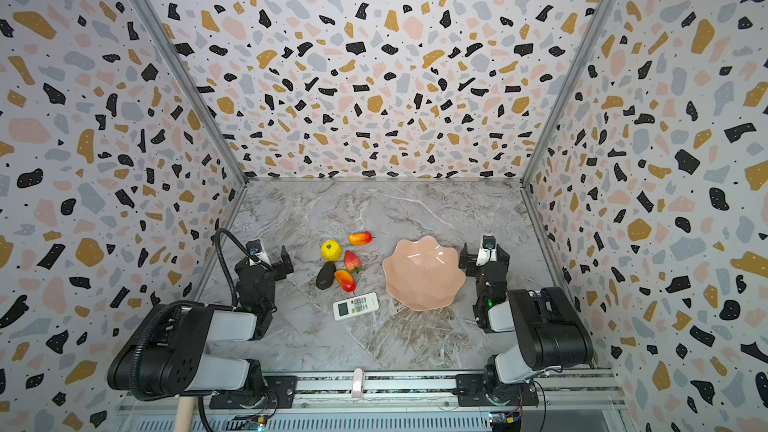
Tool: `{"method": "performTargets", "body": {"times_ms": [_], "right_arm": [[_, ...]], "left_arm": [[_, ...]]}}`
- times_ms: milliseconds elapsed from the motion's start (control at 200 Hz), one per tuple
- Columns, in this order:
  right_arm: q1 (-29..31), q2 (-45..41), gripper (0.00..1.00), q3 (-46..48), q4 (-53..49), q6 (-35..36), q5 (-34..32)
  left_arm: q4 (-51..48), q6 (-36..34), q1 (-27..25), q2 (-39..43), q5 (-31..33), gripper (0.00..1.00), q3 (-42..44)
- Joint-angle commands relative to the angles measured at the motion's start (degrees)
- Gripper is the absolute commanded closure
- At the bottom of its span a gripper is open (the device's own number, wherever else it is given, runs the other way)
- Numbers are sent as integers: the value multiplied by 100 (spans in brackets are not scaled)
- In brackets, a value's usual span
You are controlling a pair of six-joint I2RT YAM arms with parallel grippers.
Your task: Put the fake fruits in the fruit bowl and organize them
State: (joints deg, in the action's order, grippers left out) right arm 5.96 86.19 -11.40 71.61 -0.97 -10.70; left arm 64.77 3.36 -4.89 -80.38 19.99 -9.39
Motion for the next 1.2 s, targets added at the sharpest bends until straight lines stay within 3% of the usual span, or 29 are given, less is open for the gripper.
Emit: {"method": "performTargets", "body": {"times_ms": [0,1192], "right_arm": [[-15,-68,1,24,131,17,33],[-18,-129,1,78,283,44,-21]], "left_arm": [[340,-94,6,65,-4,1,-19],[436,-46,-8,102,140,0,4]]}}
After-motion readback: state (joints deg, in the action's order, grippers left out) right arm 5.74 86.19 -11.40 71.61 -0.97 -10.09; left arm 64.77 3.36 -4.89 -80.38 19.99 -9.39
